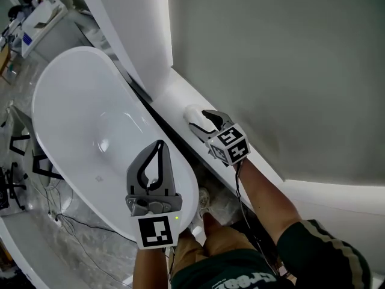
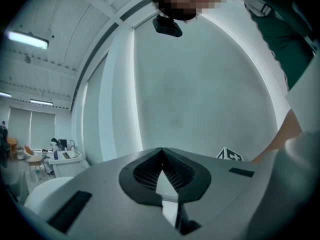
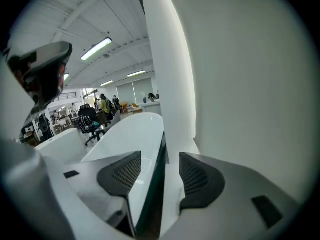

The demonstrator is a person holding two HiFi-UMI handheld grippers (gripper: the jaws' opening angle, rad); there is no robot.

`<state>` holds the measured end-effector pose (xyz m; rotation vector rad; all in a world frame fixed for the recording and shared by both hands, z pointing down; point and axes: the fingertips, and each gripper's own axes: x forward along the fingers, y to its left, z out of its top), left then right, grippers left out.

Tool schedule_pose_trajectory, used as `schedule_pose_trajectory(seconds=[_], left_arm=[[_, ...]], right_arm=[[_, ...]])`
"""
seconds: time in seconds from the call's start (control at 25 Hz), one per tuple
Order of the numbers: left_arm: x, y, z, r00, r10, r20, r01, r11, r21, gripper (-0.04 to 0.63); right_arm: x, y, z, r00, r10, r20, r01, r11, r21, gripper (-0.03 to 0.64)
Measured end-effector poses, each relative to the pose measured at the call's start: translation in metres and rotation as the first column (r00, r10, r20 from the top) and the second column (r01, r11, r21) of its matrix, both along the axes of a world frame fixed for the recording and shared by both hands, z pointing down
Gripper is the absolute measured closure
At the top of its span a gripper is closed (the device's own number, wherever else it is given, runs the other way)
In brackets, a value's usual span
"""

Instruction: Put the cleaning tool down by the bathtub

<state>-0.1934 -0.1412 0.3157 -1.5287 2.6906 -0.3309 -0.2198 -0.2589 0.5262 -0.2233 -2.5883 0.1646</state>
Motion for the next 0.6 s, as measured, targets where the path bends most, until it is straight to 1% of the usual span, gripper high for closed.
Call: schedule_pose_trajectory(seconds=[0.08,0.12,0.28,0.6], left_arm=[[0.004,0.003,-0.013,1.000,0.009,0.012,-0.009,1.000,0.000,0.586],[0.006,0.005,-0.020,1.000,0.014,0.017,-0.014,1.000,-0.001,0.586],[0.016,0.013,-0.043,0.999,0.033,0.044,-0.032,0.999,-0.010,0.586],[0.034,0.041,-0.080,0.996,0.067,0.053,-0.066,0.998,-0.004,0.586]], right_arm=[[0.003,0.010,-0.029,0.998,-0.010,0.057,0.011,1.000,-0.020,0.385],[0.005,0.015,-0.044,0.996,-0.016,0.085,0.017,1.000,-0.016,0.385],[0.020,0.033,-0.100,0.983,-0.029,0.181,0.024,0.999,0.029,0.385],[0.054,0.054,-0.205,0.937,0.009,0.350,-0.042,0.995,0.088,0.385]])
